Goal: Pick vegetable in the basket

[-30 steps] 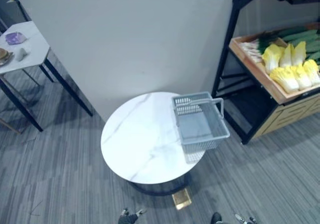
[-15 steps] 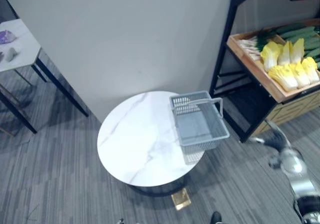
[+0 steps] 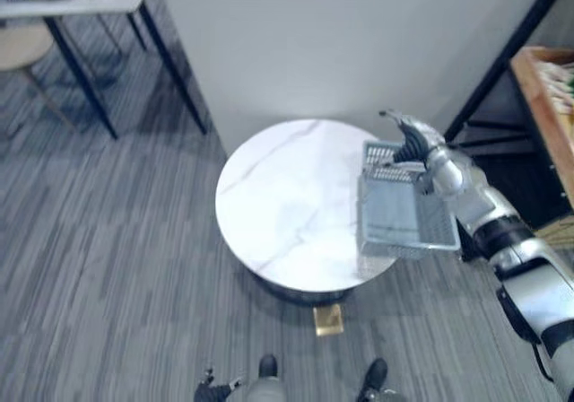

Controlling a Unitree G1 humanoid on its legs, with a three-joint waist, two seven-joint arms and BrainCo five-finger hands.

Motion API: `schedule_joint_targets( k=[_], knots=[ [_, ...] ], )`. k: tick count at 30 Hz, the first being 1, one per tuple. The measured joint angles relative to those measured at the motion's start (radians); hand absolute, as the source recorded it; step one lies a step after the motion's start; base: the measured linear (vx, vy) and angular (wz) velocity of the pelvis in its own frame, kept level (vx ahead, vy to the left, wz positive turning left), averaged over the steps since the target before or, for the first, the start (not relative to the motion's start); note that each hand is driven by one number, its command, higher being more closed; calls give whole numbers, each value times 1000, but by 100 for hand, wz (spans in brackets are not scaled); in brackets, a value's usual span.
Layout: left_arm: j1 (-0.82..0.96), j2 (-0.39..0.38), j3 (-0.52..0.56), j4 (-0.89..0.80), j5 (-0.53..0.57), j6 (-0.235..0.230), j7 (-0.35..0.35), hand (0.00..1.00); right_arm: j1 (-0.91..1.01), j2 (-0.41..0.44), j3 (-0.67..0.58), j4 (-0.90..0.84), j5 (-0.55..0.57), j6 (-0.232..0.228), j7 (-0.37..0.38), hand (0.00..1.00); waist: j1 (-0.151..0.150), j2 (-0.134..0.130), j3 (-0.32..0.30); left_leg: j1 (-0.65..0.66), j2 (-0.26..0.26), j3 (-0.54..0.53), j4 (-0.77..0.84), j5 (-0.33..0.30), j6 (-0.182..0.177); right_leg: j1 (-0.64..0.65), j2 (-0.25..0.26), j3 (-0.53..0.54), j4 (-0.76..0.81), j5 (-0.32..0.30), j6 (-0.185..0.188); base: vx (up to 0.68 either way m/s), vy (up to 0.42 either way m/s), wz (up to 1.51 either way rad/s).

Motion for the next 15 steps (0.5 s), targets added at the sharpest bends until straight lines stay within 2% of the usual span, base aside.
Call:
schedule_joint_targets(
  k=[3, 9, 15],
  knots=[
    [-9, -5, 12, 1, -17, 7, 3, 0, -32, 0, -1, 48, -40, 16, -9, 0, 9, 2, 29, -28, -2, -26, -6, 17, 0, -20, -5, -16, 17, 0, 0, -52, -2, 22],
    [-34, -7, 14, 0, -25, 8, 8, 0, -68, -3, -45, 112, -79, 38, -38, 0, 5, 8, 78, -55, -2, -33, -7, 33, -1, -45, -6, -17, 22, 0, 0, -39, -9, 3],
    [-52, -6, 3, -1, -36, 5, 28, 0, -88, -51, -83, 148, -106, 50, -60, 0, -1, 19, 110, -81, -1, -36, -7, 45, -1, -74, -6, -17, 29, 0, 0, -6, -2, 0]
  ],
)
